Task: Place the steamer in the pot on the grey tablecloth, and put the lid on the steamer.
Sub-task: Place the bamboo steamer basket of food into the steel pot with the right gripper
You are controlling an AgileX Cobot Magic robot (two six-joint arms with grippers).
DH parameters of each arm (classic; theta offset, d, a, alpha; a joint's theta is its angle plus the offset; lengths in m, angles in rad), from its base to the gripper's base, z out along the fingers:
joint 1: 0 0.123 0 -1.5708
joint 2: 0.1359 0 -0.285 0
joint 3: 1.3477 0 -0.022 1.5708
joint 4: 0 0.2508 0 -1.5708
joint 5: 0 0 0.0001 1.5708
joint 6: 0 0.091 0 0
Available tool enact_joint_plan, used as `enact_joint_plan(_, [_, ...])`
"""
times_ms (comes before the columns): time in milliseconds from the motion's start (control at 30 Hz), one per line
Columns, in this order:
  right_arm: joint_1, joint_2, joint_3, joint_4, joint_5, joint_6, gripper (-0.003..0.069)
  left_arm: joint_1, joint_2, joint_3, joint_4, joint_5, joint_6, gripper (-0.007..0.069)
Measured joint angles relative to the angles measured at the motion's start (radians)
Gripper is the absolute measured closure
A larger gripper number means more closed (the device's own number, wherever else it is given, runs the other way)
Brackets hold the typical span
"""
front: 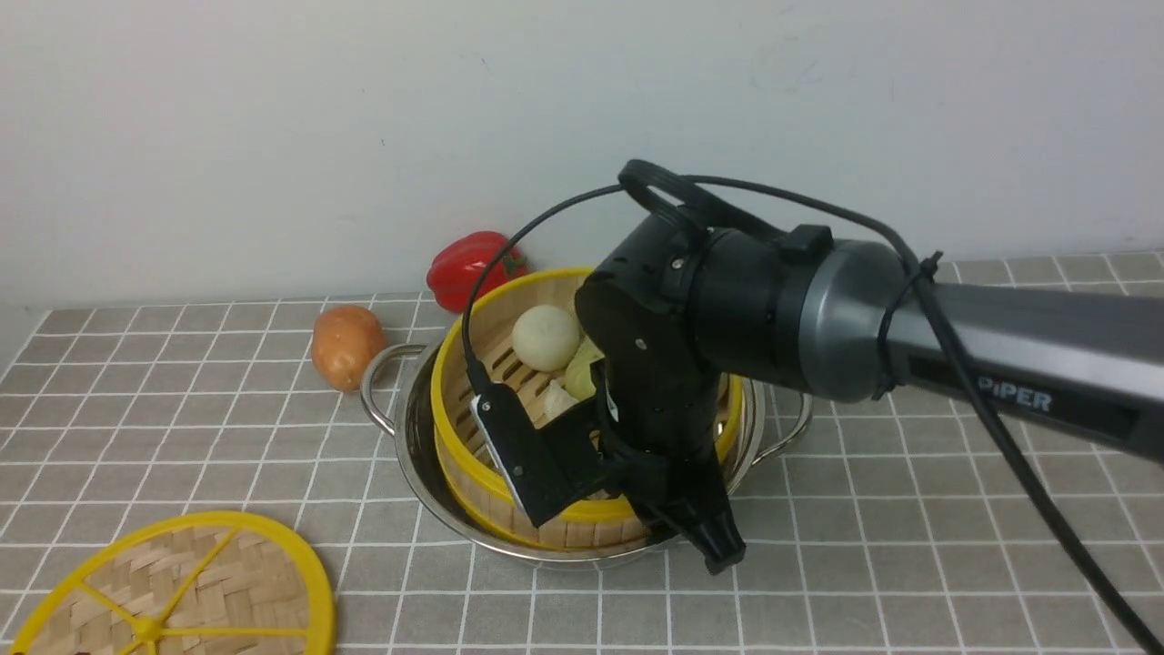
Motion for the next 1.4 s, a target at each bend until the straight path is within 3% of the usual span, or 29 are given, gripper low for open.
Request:
enact_joint_plan(800, [0.000,0.030,-0.001,-0.022,-0.014,-0.011,0.0596,0.000,0.000,0.000,0.000,0.000,0.000,0.0382])
enact_joint_plan(1000, [0.000,0.034,-0.001,-0.058,-0.015,0.048,0.0594,0.000,0.000,0.000,0.000,0.000,0.000,0.0382])
enact_joint_plan(1200, [0.000,0.034,-0.004,-0.081,-0.025,0.062,0.0527,0.000,0.000,0.000,0.000,0.000,0.000,0.0382])
enact_joint_plan(1400, [0.000,0.029,-0.004,-0.094,-0.038,0.070,0.0410,0.000,0.000,0.000,0.000,0.000,0.000,0.0382])
